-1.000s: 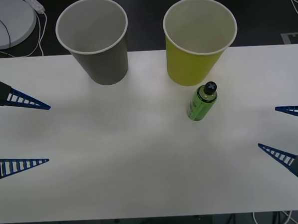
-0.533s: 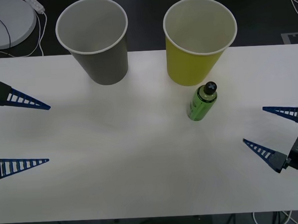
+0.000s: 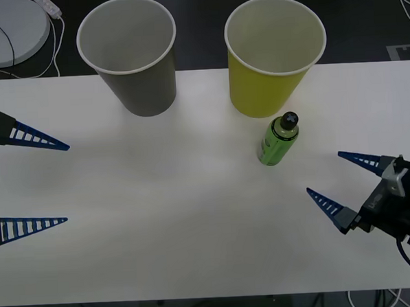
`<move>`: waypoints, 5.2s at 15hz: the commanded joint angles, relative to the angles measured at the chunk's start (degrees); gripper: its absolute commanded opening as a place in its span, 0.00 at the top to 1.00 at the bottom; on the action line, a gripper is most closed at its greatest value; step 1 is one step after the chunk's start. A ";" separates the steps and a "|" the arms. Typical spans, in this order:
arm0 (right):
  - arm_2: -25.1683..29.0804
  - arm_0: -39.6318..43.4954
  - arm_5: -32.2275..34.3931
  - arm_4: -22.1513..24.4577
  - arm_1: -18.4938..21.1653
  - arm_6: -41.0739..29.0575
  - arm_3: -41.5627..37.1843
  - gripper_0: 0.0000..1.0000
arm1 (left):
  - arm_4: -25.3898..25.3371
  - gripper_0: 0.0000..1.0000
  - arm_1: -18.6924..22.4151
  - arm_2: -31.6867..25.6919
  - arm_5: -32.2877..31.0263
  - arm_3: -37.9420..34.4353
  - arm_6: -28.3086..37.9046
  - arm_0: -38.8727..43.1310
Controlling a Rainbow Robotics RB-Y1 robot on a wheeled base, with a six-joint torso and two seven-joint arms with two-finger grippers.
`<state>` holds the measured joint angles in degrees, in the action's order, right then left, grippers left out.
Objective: Put the can into the green bin and the plastic bottle into the gray bin
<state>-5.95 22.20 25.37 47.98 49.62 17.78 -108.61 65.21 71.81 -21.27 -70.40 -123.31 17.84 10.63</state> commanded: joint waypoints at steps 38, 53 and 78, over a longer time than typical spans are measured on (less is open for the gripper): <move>-18.04 -25.46 -14.99 0.54 -7.87 -0.02 11.40 0.08 | 0.00 0.00 0.00 0.00 0.00 0.00 0.00 0.00; -16.99 -25.19 -10.86 -0.26 -6.03 -0.46 11.40 1.00 | 0.00 0.00 0.00 0.00 0.00 0.00 0.00 0.00; 4.81 -10.08 3.55 4.23 5.66 -30.43 -11.28 1.00 | 0.00 0.00 0.00 0.00 0.00 0.00 0.00 0.00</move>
<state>-1.86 11.85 28.99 50.94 55.22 -10.61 -118.76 65.21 71.81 -21.27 -70.40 -123.31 17.84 10.63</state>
